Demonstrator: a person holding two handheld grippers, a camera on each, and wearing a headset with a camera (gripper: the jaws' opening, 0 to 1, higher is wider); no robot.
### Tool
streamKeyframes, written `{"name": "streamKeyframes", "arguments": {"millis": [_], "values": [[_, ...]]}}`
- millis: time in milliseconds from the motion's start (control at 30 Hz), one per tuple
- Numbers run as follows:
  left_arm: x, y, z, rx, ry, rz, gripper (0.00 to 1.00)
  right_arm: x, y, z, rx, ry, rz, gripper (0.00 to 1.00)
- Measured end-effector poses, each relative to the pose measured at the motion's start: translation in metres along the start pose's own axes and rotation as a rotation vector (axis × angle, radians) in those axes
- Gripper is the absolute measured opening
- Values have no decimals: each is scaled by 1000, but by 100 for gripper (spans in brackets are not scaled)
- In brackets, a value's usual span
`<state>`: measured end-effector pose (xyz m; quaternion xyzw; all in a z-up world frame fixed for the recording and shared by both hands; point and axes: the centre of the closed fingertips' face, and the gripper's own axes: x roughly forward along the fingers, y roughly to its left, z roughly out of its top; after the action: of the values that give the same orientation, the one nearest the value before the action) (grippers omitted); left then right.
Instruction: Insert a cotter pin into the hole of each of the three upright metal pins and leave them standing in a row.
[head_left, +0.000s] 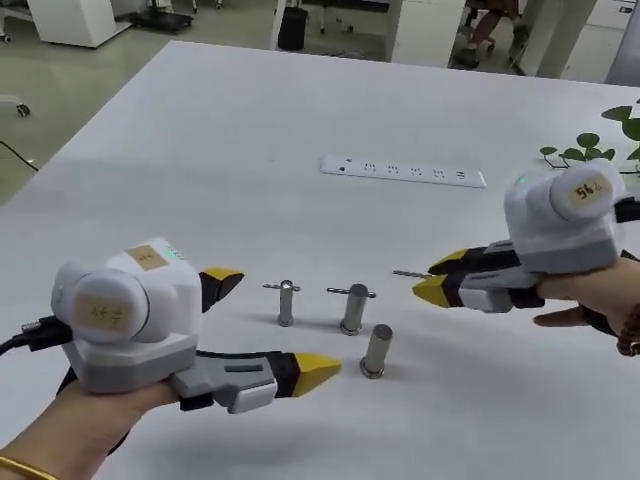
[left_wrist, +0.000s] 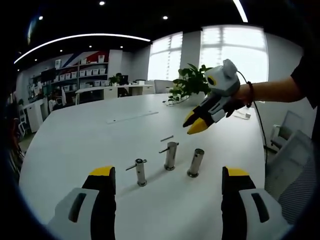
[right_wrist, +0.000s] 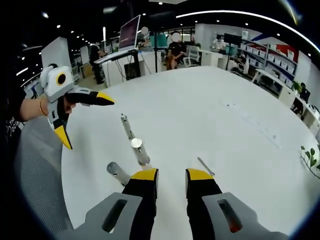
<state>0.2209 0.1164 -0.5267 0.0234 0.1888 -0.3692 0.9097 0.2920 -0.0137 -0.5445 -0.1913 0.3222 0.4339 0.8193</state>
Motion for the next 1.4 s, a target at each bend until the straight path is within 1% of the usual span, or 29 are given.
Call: {"name": "streamKeyframes", "arguments": {"millis": [133,333,467,600,700,967,1067,1100,1167,1267,1333,1367,1400], "values": [[1,0,-1,0,2,-1,86,8,-15,-3,-9,33,-25,17],[0,1,-1,1,6,2,86,19,-33,-4,-38,74,-33,17],[1,1,-1,1,5,2,86,26,-39,-7,-58,98,-29,17],[1,0,-2,2,9,0,86,37,-43,-16,-82,137,-15,16],[1,0,-2,2,7,-1,86,43,-46,-20,-88,154,-14,16],[1,-1,-3,0,13,-5,86,53,-56,-26,-71,173,-15,15],[1,-1,-4,-1,16,-6,86,55,-59,-29,-53,179,-16,14],[1,0,-4,0,17,-6,86,58,-65,-28,-48,178,-15,14],[1,0,-4,0,18,-6,86,60,-69,-28,-44,183,-21,13],[0,0,-4,-1,18,-4,86,61,-73,-32,-39,196,-24,11],[0,0,-4,-1,17,-4,86,61,-73,-35,-35,210,-30,7],[0,0,-4,-2,18,-4,86,62,-76,-36,-34,212,-32,6],[0,0,-5,-2,19,-3,85,63,-77,-37,-23,215,-28,5]]}}
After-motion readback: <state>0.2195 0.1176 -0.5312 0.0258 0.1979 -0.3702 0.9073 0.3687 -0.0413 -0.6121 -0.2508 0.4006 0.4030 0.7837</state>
